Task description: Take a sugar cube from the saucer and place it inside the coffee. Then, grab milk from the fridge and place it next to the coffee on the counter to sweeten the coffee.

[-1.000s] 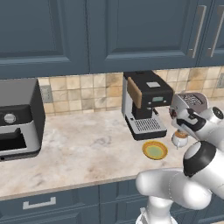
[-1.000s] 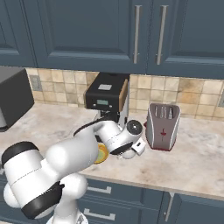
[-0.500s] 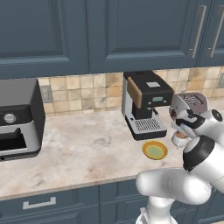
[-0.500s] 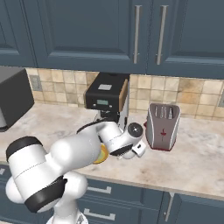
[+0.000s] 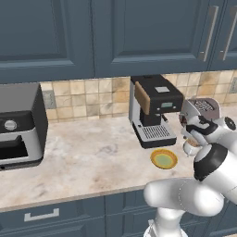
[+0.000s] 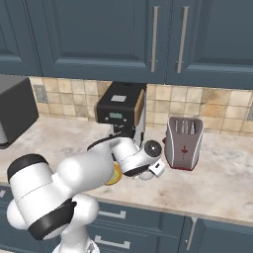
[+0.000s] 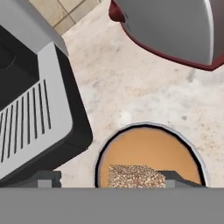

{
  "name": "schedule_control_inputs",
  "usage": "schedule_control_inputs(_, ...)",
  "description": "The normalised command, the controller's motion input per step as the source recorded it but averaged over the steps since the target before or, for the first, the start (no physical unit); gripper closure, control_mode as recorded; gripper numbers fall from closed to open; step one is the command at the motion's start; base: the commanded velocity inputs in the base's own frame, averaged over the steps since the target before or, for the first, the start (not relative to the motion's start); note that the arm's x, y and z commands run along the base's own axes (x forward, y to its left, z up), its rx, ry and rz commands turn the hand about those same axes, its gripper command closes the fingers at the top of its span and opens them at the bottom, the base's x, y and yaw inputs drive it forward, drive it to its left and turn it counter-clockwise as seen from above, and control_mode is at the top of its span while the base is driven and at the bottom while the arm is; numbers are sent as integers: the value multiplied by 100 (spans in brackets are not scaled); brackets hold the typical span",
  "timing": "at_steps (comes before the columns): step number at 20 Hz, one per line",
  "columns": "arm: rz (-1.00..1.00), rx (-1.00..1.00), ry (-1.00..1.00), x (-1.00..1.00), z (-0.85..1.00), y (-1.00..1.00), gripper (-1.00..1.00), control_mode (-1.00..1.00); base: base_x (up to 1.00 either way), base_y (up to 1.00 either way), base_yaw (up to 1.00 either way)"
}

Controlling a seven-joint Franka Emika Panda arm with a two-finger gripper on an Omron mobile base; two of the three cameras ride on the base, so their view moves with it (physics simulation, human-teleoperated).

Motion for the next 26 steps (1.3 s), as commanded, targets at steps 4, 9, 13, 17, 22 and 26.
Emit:
schedule_control_inputs(4, -3, 0, -6, 0, 0, -4, -100, -100, 0, 0, 0)
schedule_control_inputs(9, -3, 0, -7, 0, 13, 0, -100, -100, 0, 0, 0)
schedule_control_inputs(13, -2, 0, -7, 0, 29, 0, -100, -100, 0, 0, 0)
schedule_control_inputs(17, -3, 0, -3, 0, 35, 0, -100, -100, 0, 0, 0)
schedule_control_inputs(22, -4, 0, 2, -42, 39, 3, -100, -100, 0, 0, 0)
schedule_control_inputs(26, 0, -6, 10, -65, 43, 43, -100, -100, 0, 0, 0)
